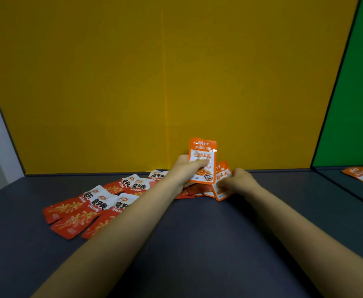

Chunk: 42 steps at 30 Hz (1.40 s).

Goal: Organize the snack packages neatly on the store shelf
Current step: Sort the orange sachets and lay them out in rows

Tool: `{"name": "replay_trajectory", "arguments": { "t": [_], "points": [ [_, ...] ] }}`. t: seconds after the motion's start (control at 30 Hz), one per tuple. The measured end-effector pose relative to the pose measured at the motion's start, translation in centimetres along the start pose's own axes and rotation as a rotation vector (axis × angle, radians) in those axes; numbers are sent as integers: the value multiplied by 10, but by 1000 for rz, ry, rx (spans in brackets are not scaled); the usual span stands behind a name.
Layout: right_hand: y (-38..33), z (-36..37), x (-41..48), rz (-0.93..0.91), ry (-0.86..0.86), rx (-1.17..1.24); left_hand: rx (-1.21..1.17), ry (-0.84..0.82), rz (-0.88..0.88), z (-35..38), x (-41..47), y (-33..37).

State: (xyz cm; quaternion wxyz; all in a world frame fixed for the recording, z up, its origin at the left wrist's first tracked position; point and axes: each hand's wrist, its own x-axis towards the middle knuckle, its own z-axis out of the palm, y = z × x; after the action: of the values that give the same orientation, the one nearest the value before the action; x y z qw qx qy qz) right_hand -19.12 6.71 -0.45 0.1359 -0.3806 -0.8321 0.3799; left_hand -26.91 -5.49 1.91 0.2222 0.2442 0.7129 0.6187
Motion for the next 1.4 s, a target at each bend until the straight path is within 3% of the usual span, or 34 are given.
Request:
{"name": "replay_trajectory", "arguments": {
  "t": [0.4,0.67,0.93,1.07,1.4],
  "points": [
    [8,-2,7,38,63,-54,402,30,143,-2,17,-21],
    [15,-7,23,16,-11,33,500,140,51,-39,20,-25],
    [16,-6,28,28,-54,94,769,41,-84,-16,26,-13],
    [15,-6,27,30,-66,110,690,7,-218,-3,30,-5],
    [13,-4,13,-31,-80,186,590,-38,-265,6,28,-1]
  ]
}}
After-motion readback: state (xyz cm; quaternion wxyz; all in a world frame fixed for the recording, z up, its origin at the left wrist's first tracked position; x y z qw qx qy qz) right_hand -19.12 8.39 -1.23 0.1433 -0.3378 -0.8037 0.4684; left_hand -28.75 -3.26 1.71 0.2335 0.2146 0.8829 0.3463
